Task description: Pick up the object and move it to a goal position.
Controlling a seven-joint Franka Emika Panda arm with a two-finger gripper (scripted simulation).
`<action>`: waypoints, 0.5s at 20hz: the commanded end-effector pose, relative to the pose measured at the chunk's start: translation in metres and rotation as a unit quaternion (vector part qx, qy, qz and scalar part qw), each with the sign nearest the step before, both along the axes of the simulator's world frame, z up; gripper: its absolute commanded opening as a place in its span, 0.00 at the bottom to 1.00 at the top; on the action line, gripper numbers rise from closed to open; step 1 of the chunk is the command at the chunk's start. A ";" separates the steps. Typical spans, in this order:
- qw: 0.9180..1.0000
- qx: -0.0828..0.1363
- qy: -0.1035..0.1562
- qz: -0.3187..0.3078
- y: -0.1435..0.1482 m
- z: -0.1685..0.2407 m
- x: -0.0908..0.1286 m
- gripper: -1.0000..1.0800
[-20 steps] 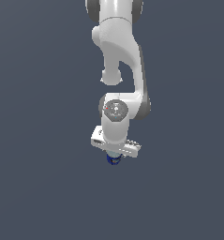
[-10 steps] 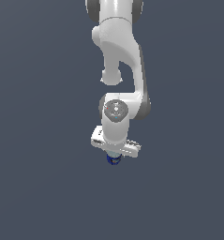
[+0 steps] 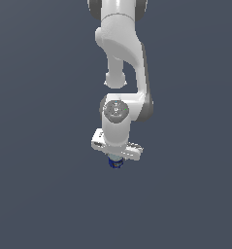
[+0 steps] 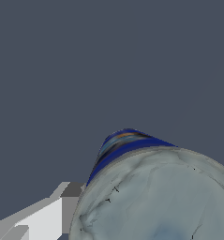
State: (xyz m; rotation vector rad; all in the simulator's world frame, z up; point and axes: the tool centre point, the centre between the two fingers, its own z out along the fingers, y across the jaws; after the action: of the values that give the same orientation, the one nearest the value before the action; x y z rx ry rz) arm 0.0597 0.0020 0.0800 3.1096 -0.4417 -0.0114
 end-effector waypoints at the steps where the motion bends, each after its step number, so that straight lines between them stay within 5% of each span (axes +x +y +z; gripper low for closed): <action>1: 1.000 0.000 -0.003 0.000 -0.009 0.010 -0.004 0.00; 10: 1.000 0.000 -0.003 -0.001 -0.066 0.057 -0.040 0.00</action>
State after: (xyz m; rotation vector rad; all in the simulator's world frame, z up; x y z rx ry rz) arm 0.0262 -0.0514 0.1244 3.1107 -0.4419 -0.0111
